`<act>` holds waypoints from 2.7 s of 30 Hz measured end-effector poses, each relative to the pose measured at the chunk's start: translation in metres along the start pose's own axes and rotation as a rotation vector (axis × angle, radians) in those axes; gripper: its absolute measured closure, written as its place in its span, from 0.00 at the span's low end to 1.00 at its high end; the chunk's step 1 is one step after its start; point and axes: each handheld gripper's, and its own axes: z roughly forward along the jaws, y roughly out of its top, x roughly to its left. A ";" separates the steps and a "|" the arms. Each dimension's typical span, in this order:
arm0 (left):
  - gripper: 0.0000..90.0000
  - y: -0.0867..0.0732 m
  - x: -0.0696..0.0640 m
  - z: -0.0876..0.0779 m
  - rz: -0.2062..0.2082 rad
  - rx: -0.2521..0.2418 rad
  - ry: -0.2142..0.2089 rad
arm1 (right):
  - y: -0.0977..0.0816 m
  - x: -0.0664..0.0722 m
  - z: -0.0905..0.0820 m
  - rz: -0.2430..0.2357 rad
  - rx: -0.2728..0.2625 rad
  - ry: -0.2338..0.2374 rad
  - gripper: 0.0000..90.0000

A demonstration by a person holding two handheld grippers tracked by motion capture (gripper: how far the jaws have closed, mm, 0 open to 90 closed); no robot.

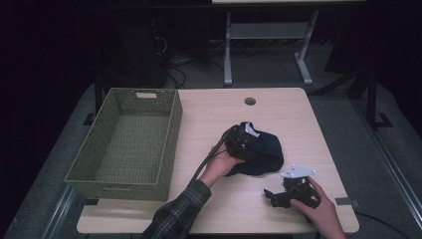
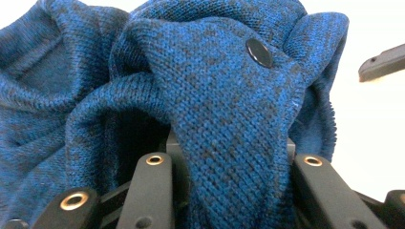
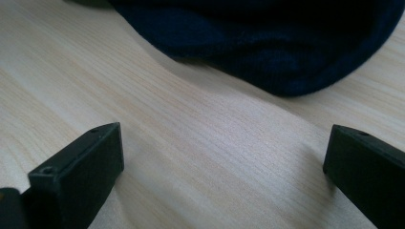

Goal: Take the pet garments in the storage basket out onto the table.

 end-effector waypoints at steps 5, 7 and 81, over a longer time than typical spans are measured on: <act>0.65 0.000 0.001 0.001 -0.005 0.001 -0.006 | 0.000 0.000 0.000 0.001 -0.003 0.002 0.00; 0.59 0.000 0.001 -0.001 -0.003 0.001 -0.006 | 0.000 0.000 0.000 0.001 -0.003 0.002 0.00; 0.16 -0.095 0.005 -0.114 -0.117 -0.183 0.065 | 0.000 0.000 0.000 0.001 0.002 0.001 0.00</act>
